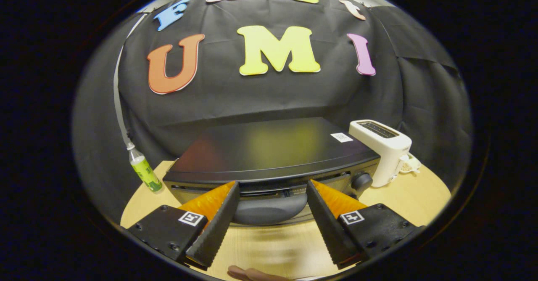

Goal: Open the toaster oven, put the food inside, and close the toaster oven door.

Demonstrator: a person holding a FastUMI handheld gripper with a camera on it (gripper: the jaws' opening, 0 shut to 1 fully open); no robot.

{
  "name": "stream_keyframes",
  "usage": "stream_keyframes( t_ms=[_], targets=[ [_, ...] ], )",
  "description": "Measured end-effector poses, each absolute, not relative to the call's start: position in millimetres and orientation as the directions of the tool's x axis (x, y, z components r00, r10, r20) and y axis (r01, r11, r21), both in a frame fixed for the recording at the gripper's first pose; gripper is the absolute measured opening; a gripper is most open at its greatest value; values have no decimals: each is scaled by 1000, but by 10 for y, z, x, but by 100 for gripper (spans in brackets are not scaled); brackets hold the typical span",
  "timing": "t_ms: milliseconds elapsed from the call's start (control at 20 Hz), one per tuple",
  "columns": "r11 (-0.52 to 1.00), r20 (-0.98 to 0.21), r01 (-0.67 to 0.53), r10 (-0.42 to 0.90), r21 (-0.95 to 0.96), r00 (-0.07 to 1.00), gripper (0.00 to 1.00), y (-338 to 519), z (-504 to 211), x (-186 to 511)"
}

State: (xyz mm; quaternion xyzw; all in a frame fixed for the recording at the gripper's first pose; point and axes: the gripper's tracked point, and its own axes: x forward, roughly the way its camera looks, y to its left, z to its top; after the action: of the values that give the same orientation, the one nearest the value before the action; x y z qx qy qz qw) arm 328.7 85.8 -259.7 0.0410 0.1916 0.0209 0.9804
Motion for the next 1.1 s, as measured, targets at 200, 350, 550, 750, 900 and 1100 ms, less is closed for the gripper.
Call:
stream_keyframes(
  t_ms=[200,350,550,750,900,1100],
  targets=[
    [993,-397,-47,86,106,914,100,845,-2705,3054],
    [993,-403,-49,90,111,911,100,800,-2801,2850],
    [996,-429,-61,82,62,900,100,760,-2989,2603],
    [997,-478,-61,76,46,875,100,717,-3223,2370],
    [998,-541,-54,65,37,839,100,674,-3504,2189],
    [998,-624,-63,65,26,779,100,668,-3872,2080]
  ],
)
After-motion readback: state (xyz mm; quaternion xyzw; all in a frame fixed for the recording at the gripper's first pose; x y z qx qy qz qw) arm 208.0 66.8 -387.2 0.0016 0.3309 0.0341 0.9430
